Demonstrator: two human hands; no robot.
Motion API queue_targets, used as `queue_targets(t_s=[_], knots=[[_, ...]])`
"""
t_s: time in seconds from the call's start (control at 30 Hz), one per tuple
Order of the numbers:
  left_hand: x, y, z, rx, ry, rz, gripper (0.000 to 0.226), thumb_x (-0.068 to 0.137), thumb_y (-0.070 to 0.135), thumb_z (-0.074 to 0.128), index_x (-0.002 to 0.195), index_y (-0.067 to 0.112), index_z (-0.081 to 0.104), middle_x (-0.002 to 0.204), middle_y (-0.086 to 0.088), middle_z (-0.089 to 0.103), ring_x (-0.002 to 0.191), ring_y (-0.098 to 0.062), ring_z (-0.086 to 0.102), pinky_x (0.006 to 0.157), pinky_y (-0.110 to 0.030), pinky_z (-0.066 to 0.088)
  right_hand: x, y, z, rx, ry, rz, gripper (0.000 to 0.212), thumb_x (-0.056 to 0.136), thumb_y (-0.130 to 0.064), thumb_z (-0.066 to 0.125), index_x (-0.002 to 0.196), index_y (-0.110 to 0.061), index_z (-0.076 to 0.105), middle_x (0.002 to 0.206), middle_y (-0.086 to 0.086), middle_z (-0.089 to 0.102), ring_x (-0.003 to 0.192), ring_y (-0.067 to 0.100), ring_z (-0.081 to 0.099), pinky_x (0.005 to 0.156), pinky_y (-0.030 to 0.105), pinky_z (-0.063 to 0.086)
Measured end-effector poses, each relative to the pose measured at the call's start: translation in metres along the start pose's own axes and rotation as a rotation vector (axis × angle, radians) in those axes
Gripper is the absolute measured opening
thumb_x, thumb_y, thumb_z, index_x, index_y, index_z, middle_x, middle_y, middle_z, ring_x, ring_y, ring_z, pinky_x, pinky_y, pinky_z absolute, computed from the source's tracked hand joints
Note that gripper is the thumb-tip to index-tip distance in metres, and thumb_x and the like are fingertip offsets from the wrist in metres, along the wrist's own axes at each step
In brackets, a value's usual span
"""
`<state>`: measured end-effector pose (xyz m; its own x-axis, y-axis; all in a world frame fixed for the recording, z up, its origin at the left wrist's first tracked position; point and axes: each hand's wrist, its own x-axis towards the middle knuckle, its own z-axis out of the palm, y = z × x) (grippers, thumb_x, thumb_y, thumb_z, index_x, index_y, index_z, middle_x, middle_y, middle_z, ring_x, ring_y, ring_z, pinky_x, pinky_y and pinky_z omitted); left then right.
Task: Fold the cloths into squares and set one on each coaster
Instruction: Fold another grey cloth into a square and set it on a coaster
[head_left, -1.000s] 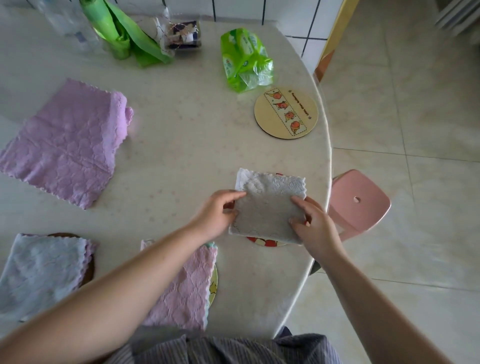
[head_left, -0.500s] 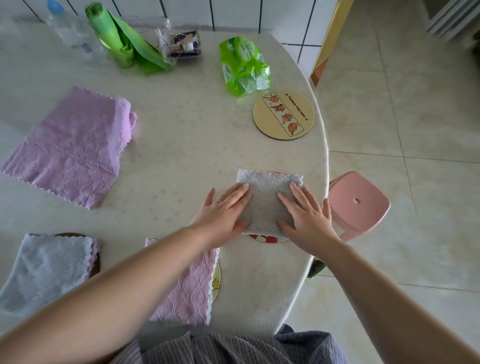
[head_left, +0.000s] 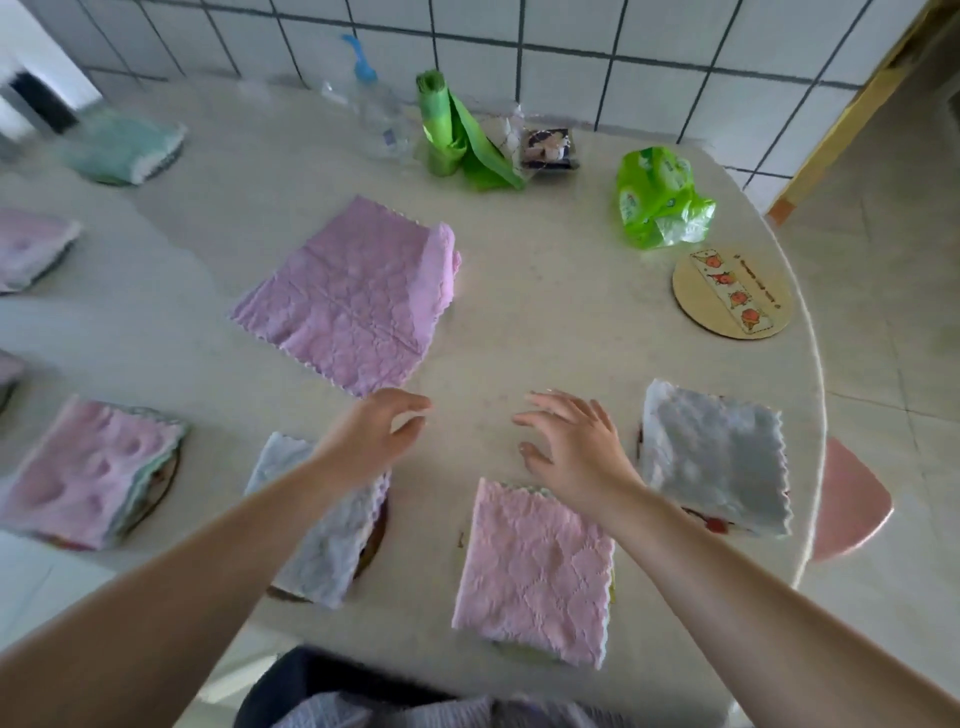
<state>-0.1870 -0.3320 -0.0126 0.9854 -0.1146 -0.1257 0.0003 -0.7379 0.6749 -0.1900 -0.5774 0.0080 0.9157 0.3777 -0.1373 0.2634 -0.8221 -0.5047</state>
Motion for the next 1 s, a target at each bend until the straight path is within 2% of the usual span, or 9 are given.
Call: queue_targets(t_s=[0.1, 0.2, 0.37, 0.43, 0.53, 0.73, 0.83, 0.9, 1.0], knots=[[-0.002, -0.050, -0.038, 0.052, 0.029, -0.056, 0.030, 0.083, 0.023, 0.054, 0.106, 0.010, 0.068, 0.109, -0.008, 0.066, 0.104, -0.023, 0.060, 0.091, -0.026, 0.040, 0.031, -0.043, 0.028, -0.001, -0.086, -0.028, 0.038, 0.089, -0.032, 0.052, 0.127, -0.027, 0.054, 0.147, -0.006, 0.035, 0.140, 0.012, 0.020, 0.116, 0.036, 0.009], [0.000, -0.091, -0.066, 0.174, 0.007, -0.070, 0.026, 0.087, 0.019, 0.056, 0.112, 0.016, 0.066, 0.122, -0.003, 0.059, 0.119, -0.021, 0.049, 0.101, -0.031, 0.034, 0.058, -0.080, 0.051, -0.046, -0.173, -0.043, 0.043, 0.090, -0.033, 0.050, 0.132, -0.024, 0.050, 0.151, -0.004, 0.029, 0.140, 0.015, 0.019, 0.116, 0.035, 0.010], [0.011, -0.126, -0.097, 0.405, -0.077, 0.013, 0.036, 0.090, 0.025, 0.052, 0.125, 0.023, 0.057, 0.148, 0.000, 0.033, 0.139, -0.019, 0.019, 0.111, -0.042, 0.024, 0.091, -0.123, 0.078, -0.060, -0.270, -0.027, 0.049, 0.090, -0.032, 0.049, 0.138, -0.022, 0.043, 0.155, -0.001, 0.017, 0.140, 0.021, 0.021, 0.112, 0.035, 0.018], [0.017, -0.135, -0.104, 0.488, -0.145, 0.041, 0.041, 0.092, 0.029, 0.048, 0.132, 0.026, 0.049, 0.153, 0.002, 0.020, 0.142, -0.017, 0.008, 0.113, -0.041, 0.017, 0.098, -0.131, 0.084, -0.098, -0.300, -0.006, 0.049, 0.090, -0.033, 0.049, 0.138, -0.023, 0.042, 0.155, 0.000, 0.016, 0.139, 0.023, 0.021, 0.112, 0.036, 0.020], [0.024, -0.147, -0.110, 0.556, -0.193, 0.089, 0.043, 0.093, 0.031, 0.044, 0.137, 0.027, 0.042, 0.155, 0.002, 0.013, 0.143, -0.017, 0.001, 0.114, -0.040, 0.011, 0.105, -0.135, 0.090, -0.193, -0.318, 0.020, 0.049, 0.090, -0.034, 0.048, 0.137, -0.023, 0.043, 0.154, 0.001, 0.018, 0.137, 0.024, 0.020, 0.111, 0.039, 0.020], [0.038, -0.167, -0.121, 0.566, -0.180, 0.080, 0.044, 0.092, 0.028, 0.045, 0.134, 0.017, 0.041, 0.156, -0.004, 0.009, 0.144, -0.019, 0.001, 0.114, -0.041, 0.013, 0.113, -0.137, 0.095, -0.236, -0.213, 0.044, 0.043, 0.088, -0.021, 0.045, 0.130, -0.015, 0.044, 0.146, -0.001, 0.031, 0.126, 0.024, 0.034, 0.105, 0.036, 0.028], [0.053, -0.174, -0.126, 0.567, -0.145, 0.050, 0.040, 0.091, 0.030, 0.049, 0.126, 0.011, 0.047, 0.155, -0.006, 0.013, 0.143, -0.020, 0.006, 0.115, -0.040, 0.010, 0.119, -0.134, 0.087, -0.073, -0.115, 0.120, 0.042, 0.090, -0.020, 0.048, 0.132, -0.016, 0.046, 0.142, -0.005, 0.036, 0.118, 0.019, 0.048, 0.097, 0.032, 0.039], [0.063, -0.182, -0.130, 0.571, -0.091, 0.054, 0.045, 0.089, 0.031, 0.054, 0.128, 0.011, 0.049, 0.153, -0.006, 0.024, 0.142, -0.021, 0.015, 0.115, -0.041, 0.013, 0.123, -0.130, 0.075, 0.088, 0.026, 0.170, 0.037, 0.088, -0.019, 0.054, 0.125, -0.019, 0.057, 0.131, -0.009, 0.049, 0.102, 0.009, 0.058, 0.089, 0.026, 0.046], [0.074, -0.185, -0.139, 0.518, 0.008, 0.097, 0.040, 0.084, 0.024, 0.062, 0.122, 0.016, 0.057, 0.135, -0.005, 0.050, 0.129, -0.024, 0.041, 0.112, -0.046, 0.020, 0.128, -0.123, 0.056, 0.225, 0.244, 0.184, 0.021, 0.081, -0.014, 0.065, 0.100, -0.020, 0.069, 0.099, -0.012, 0.062, 0.082, 0.000, 0.059, 0.080, 0.020, 0.048]])
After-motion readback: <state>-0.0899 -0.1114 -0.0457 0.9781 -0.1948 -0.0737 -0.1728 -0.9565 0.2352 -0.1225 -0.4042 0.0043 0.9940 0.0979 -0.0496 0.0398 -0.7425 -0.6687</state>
